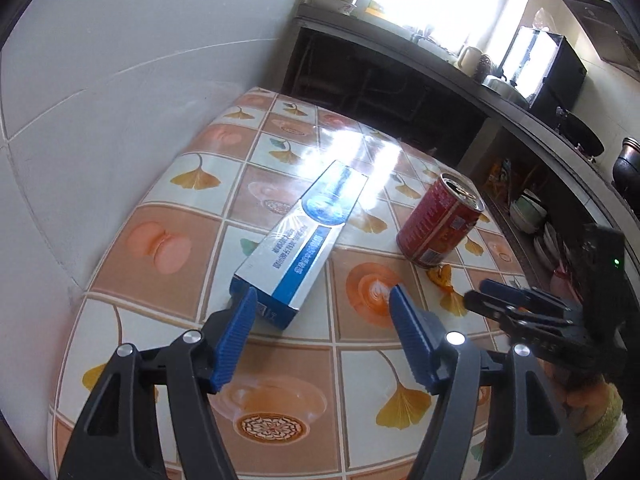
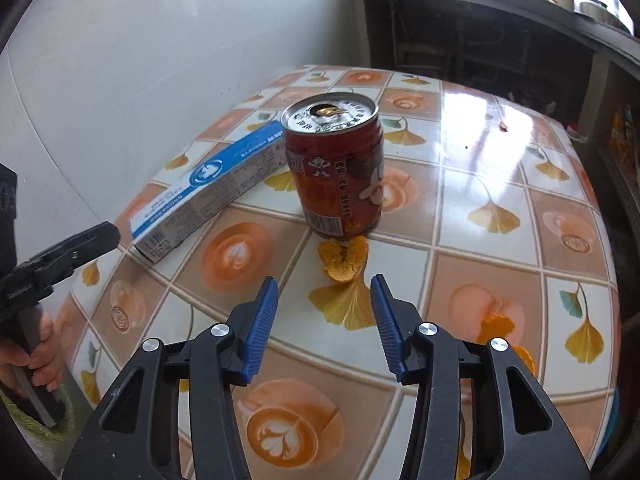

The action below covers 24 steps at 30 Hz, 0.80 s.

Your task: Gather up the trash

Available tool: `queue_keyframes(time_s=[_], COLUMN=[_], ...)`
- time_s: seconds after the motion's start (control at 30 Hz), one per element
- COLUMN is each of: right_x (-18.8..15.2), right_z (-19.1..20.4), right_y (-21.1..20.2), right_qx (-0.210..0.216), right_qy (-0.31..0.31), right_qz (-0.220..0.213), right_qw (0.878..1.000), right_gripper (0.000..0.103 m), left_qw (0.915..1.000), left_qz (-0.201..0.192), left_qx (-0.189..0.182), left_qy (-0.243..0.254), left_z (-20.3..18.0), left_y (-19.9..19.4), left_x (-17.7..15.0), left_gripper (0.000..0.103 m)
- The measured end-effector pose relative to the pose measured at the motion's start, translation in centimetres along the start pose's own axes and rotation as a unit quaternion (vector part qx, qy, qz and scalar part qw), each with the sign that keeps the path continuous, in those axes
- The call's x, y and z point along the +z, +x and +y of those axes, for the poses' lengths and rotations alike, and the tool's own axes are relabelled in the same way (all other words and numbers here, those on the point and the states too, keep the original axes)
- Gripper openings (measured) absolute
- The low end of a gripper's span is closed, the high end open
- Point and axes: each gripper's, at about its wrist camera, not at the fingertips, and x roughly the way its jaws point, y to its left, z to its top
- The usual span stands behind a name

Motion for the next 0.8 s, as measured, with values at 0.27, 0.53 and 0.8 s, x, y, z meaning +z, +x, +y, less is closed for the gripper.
queue_keyframes(time_s=[0.27, 0.53, 0.8], right_x=[0.5, 0.6, -0.2], right_z=[0.8, 0.5, -0.8], right_y=[3.2, 2.5, -0.4], right_qx=[-0.048, -0.044, -0.033], right_qy=[-0.04, -0.039, -0.011], right_qz=[0.034, 0.031, 0.012], right_qw=[0.997, 0.998, 0.999], right_gripper=[0.02, 0.0, 0.0], left_qw=[0.9994, 0.999, 0.9985], left_qz=[0.014, 0.018, 0.025], left_qx=[-0.029, -0.037, -0.044], left_qy=[0.014, 0.016, 0.023], left_z=[-0.8, -1.2, -2.0], left_y=[0.5, 0.7, 0.8], left_x=[-0.8, -0.8, -1.0], left_gripper=[0.067, 0.067, 0.067])
